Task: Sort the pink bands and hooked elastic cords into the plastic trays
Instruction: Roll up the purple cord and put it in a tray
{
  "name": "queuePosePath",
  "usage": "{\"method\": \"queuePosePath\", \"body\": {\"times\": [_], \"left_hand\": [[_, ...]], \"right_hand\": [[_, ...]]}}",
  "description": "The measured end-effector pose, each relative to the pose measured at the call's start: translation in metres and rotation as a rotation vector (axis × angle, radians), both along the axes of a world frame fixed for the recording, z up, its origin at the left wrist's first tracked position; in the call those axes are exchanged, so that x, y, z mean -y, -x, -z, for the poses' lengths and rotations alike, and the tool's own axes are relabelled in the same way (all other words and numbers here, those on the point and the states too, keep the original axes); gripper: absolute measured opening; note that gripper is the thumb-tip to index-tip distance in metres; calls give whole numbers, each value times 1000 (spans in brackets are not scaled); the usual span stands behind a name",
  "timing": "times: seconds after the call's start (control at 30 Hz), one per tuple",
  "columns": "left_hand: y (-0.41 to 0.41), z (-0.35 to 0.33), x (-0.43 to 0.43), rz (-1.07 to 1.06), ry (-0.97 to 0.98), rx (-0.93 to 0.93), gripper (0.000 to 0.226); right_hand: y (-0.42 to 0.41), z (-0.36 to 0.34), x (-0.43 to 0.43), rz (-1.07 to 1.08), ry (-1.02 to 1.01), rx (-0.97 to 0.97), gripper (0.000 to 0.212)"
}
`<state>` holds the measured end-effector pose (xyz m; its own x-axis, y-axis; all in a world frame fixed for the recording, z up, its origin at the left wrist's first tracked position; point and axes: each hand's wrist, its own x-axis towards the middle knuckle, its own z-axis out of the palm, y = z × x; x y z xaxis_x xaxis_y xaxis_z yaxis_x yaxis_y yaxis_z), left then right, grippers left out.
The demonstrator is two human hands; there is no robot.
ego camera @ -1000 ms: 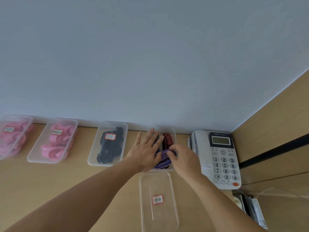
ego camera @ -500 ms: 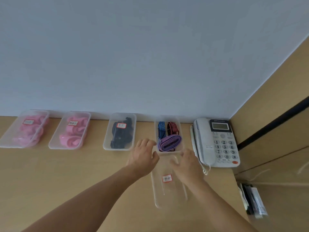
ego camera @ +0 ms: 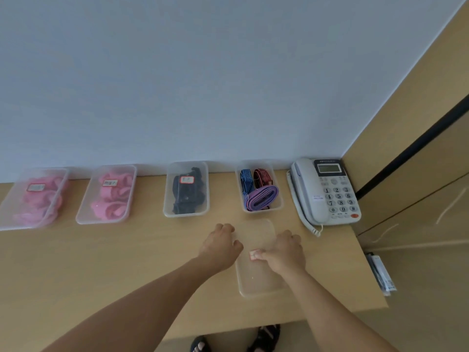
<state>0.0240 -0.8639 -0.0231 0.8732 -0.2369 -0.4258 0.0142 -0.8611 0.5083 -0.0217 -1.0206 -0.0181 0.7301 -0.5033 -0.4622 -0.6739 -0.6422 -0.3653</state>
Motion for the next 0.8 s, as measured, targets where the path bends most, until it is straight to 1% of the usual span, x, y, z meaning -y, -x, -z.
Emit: {"method": "queuePosePath", "body": {"times": [0.07, 0.13, 0.2, 0.27, 0.3, 0.37, 0.4, 0.47, 0.53, 0.6, 0.7, 0.8], "left_hand": [[-2, -3, 0, -50, 52, -42, 50], [-5, -7, 0, -101, 89, -92, 53], [-8, -11, -2, -153, 120, -143, 47], [-12, -17, -4, -177, 197, -208, 27], [-14, -22, -4, -173, 262, -241, 20], [-20, -33, -1, -149, 378, -230, 17], [-25, -39, 2, -144, 414, -194, 18], [-37, -52, 9, -131, 425, -96, 20], [-48, -60, 15, -87, 364, -19, 23], [-62, -63, 21, -79, 299, 31, 25], [-88, -63, 31, -111, 205, 96, 26], [-110, -58, 36, -131, 59, 121, 29]], "right_hand": [[2, 0, 6, 83, -145, 121, 44], [3, -6, 13, 227, -368, 213, 26], [5, -15, 20, 292, -553, 268, 21], [5, -28, 24, 308, -686, 305, 21], [3, -35, 26, 317, -724, 329, 19], [-4, -50, 29, 333, -753, 381, 16], [-9, -57, 31, 333, -735, 404, 14], [-20, -69, 37, 274, -633, 432, 20], [-31, -74, 43, 140, -463, 390, 29], [-50, -74, 49, 22, -315, 331, 32], [-88, -73, 56, -66, -172, 327, 35], [-125, -67, 59, -216, -15, 334, 41]]}}
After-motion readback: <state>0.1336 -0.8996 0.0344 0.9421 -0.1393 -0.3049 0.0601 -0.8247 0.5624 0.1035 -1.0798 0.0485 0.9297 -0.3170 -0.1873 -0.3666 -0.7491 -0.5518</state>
